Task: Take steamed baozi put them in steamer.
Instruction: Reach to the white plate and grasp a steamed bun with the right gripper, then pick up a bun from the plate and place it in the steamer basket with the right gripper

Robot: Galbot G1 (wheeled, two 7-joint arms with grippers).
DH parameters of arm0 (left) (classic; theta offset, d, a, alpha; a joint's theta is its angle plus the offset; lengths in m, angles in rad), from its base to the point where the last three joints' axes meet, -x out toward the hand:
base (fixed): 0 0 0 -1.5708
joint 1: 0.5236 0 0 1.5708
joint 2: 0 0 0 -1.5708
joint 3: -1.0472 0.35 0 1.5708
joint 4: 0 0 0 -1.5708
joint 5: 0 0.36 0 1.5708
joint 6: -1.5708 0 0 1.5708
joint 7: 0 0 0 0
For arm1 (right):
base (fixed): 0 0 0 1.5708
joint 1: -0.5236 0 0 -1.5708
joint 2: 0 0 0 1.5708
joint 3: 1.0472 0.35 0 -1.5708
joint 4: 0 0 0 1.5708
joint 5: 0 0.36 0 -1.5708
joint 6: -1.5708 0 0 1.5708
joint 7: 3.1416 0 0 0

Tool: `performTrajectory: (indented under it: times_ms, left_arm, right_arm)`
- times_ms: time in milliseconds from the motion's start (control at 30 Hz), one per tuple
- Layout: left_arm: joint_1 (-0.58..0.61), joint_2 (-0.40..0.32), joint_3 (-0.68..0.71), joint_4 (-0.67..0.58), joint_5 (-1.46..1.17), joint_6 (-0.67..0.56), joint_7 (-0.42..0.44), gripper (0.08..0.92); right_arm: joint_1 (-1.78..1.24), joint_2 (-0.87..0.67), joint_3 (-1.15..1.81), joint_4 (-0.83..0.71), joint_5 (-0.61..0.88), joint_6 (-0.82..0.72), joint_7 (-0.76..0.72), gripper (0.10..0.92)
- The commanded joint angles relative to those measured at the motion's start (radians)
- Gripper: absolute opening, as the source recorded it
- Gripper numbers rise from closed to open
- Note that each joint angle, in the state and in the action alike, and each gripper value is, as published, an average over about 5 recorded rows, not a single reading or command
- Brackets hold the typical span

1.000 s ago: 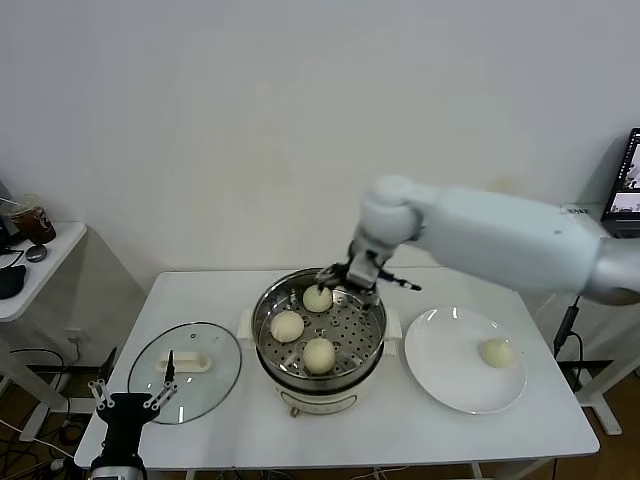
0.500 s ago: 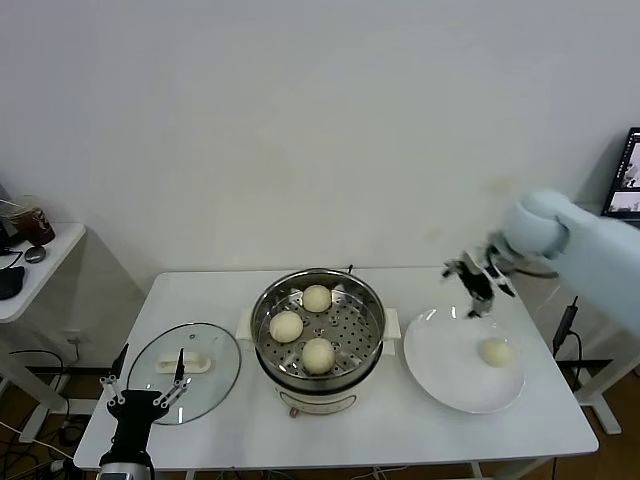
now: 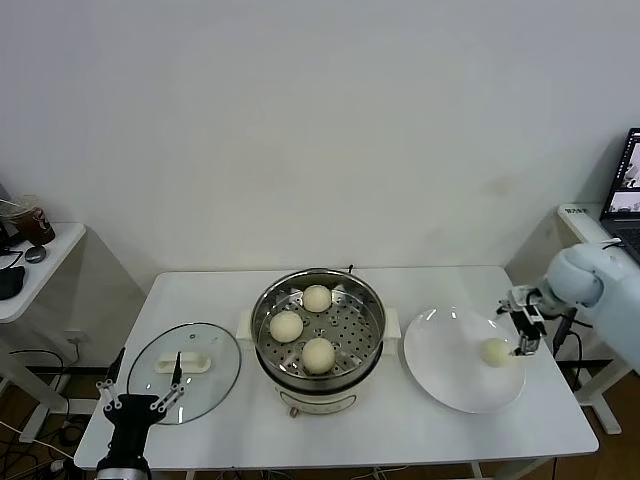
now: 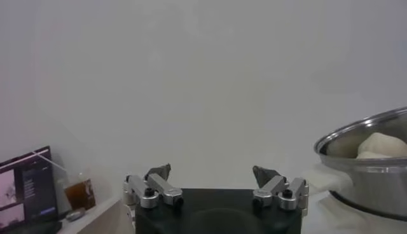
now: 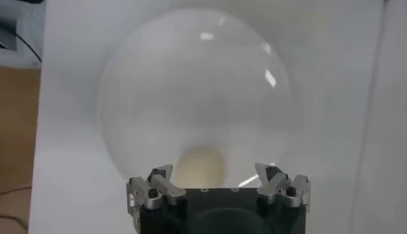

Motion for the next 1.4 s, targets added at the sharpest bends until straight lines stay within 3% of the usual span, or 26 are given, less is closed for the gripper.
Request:
performTrajectory:
  times_ms: [33,533,933,1133,1400]
  left_arm:
    - [0.001,-0.002,-0.003,0.002,0.001,0.000,-0.001,0.823]
    - [-0.009,-0.001,-0.001,0.007,0.001,0.003,0.000,0.823]
    - [-0.009,-0.003,-0.001,0.007,0.002,0.003,0.000,0.823]
    - [-0.005,-0.003,-0.005,-0.002,0.001,0.004,0.000,0.823]
    - [-0.010,0.002,-0.002,-0.009,-0.001,0.005,0.001,0.823]
  right_arm:
    - [-0.134,0.118,0.114,-0.176,-0.101,0.015,0.034,0.823]
    - [-0.113,0.180,0.079,-0.226,-0.160,0.011,0.025,0.799]
    - [-0.102,0.170,0.062,-0.203,-0.177,-0.005,0.011,0.549]
    - [-0.035,0.111,0.005,-0.127,-0.099,-0.028,-0.007,0.398]
    - [0.284,0.004,-0.239,0.035,0.142,-0.098,-0.038,0.381]
